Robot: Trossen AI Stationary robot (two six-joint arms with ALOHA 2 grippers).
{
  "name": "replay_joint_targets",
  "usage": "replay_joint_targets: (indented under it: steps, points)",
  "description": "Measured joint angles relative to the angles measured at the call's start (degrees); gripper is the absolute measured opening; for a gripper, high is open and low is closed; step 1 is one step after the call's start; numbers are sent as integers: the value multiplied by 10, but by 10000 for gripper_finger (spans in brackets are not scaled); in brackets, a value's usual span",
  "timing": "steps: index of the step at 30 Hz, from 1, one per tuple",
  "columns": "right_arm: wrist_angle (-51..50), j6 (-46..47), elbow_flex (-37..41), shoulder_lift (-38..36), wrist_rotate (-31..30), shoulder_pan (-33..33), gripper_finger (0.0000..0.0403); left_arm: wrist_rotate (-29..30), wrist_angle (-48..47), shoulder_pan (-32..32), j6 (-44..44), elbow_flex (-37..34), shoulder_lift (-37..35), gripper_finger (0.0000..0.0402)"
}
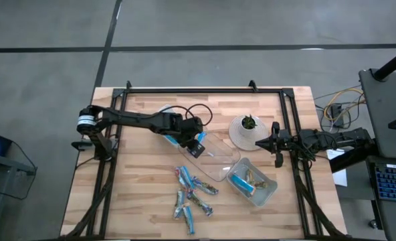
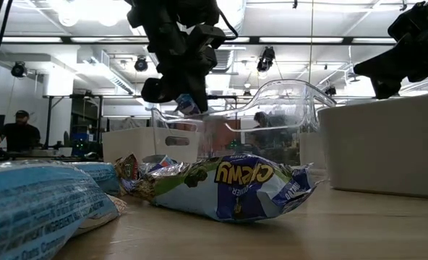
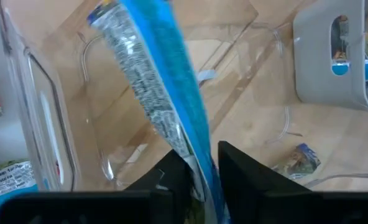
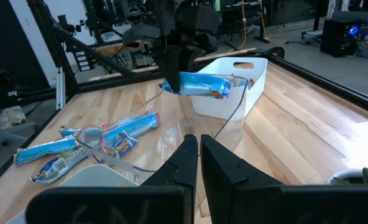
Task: Pick and place Granola Bars by type
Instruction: Put the blue granola bar into the transparent bin, then put the orange granola bar into the gray bin
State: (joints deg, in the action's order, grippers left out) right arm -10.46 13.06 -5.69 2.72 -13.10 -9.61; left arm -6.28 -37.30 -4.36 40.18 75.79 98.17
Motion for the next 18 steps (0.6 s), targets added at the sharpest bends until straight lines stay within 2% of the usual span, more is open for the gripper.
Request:
replay_joint_targets:
  steps: [11, 18]
  points:
    - [0, 0, 0, 0, 0, 0, 13, 5, 1, 0, -1, -1, 0, 146]
    - [0, 0, 0, 0, 0, 0, 13, 5, 2, 0, -15, -1, 0, 163]
